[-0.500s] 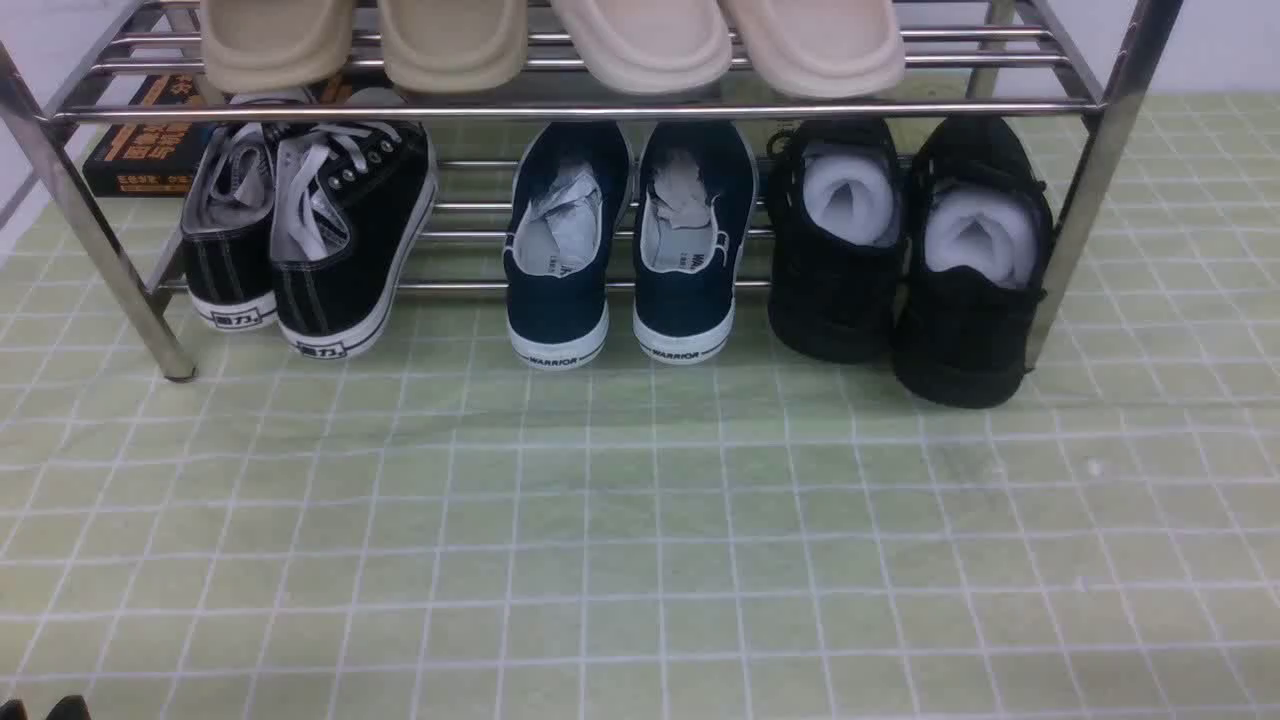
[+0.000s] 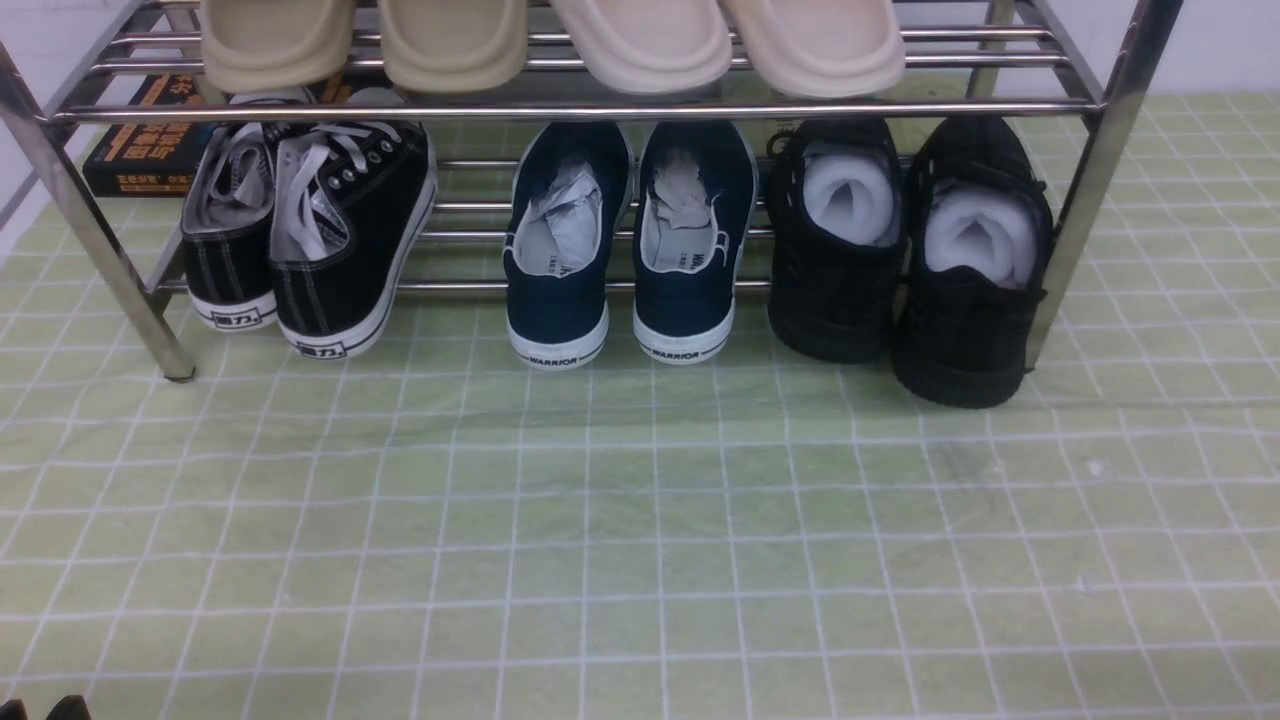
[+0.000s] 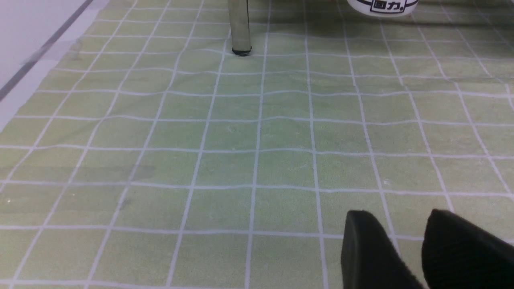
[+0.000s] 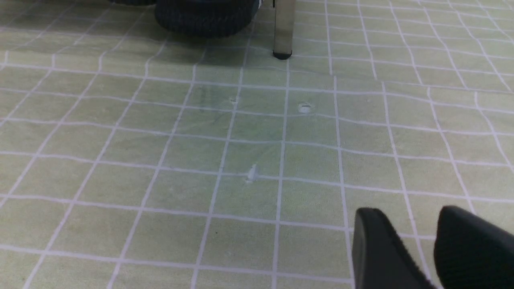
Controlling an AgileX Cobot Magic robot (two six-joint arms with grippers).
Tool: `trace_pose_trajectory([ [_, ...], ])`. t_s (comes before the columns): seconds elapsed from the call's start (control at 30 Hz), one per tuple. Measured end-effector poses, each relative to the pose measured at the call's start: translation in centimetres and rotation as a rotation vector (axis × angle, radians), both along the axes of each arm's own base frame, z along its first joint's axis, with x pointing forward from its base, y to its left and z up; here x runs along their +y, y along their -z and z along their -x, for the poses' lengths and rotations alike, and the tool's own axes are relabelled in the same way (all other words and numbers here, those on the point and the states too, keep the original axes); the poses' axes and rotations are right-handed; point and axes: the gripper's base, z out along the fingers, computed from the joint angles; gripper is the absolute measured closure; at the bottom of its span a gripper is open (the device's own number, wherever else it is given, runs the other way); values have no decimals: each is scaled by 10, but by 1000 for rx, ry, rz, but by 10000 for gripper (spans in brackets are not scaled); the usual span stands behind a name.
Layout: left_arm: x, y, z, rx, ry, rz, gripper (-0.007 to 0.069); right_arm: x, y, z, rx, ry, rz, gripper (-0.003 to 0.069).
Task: Take the shoes off the shelf with your hand from the green coffee tablecloth.
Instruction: 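Grasp the leftmost shoe on the bottom shelf of the shoe rack with the left gripper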
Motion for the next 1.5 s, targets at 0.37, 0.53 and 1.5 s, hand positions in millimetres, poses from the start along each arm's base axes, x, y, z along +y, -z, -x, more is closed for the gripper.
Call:
trace_pose_trajectory([
  [0.37, 0, 0, 0, 0, 0, 0, 382, 0, 0, 0, 0, 0, 0, 421],
  [0.53, 1, 0, 0, -2, -2, -32, 382, 0, 0, 0, 0, 0, 0, 421],
  [1.5, -15, -1, 1, 73, -189, 1200, 382, 0, 0, 0, 0, 0, 0, 421],
])
